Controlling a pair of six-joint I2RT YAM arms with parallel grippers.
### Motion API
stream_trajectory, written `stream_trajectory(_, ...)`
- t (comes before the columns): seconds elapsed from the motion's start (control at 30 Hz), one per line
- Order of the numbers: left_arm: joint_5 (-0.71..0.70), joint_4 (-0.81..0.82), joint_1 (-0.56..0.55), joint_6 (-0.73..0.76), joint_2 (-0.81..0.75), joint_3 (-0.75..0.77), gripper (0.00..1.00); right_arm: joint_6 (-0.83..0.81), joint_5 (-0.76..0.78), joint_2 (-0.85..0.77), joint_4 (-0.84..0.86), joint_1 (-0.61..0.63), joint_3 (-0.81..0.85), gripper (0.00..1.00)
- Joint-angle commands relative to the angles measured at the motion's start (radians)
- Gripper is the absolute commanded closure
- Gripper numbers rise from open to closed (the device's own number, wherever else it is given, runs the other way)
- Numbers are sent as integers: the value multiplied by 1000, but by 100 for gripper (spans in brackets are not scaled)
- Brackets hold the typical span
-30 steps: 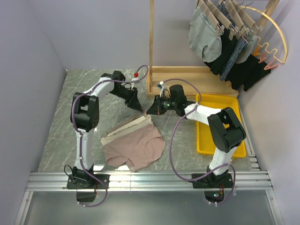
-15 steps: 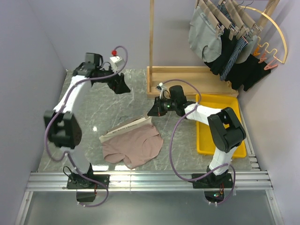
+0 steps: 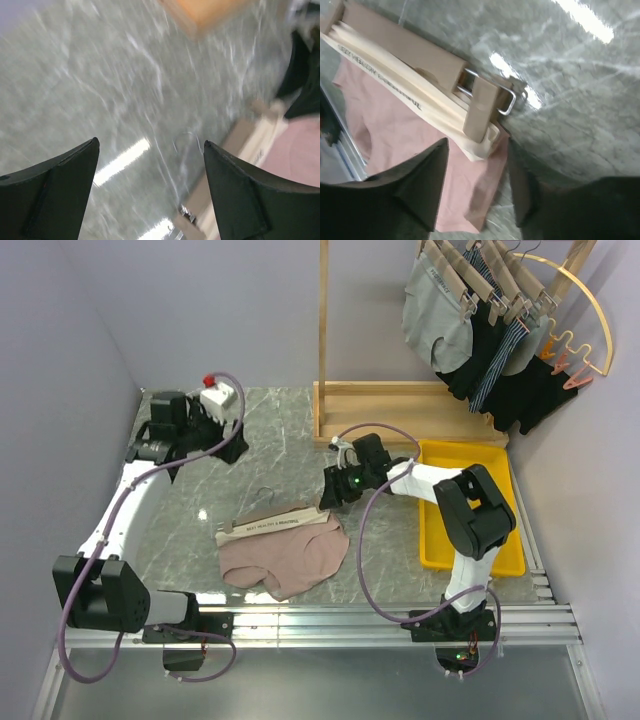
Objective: Clip the underwear to the hanger
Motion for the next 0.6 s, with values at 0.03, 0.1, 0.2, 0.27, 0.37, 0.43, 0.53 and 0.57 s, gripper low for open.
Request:
stream_trajectory(0.03, 5, -89, -20, 137, -45, -168, 10, -62, 24, -15, -101, 1, 60, 34)
stream_trajectory(0.1, -21, -102, -41, 186, -42, -220, 11, -68, 30, -49, -107, -7, 63, 32)
stream_trajectory(0.2, -75, -90, -93, 234, -26, -280, 12, -79, 31, -89, -128, -22, 90, 32)
stream_trajectory(0.27, -95, -83, -129, 278, -3, -300, 15, -97, 34, -110, -156, -27, 123, 31)
stream_trajectory(0.37, -121, -80, -176, 306, 53, -306, 22, -131, 50, -121, -225, -36, 187, 30)
stream_trajectory(0.43, -144, -67, -204, 306, 77, -303, 24, -142, 57, -125, -268, -53, 234, 30)
stream_trajectory(0.53, -147, -57, -227, 326, 116, -300, 26, -186, 64, -145, -306, -77, 287, 29)
stream_trajectory(0.57, -150, -53, -235, 335, 131, -301, 26, -200, 62, -156, -315, -99, 298, 29)
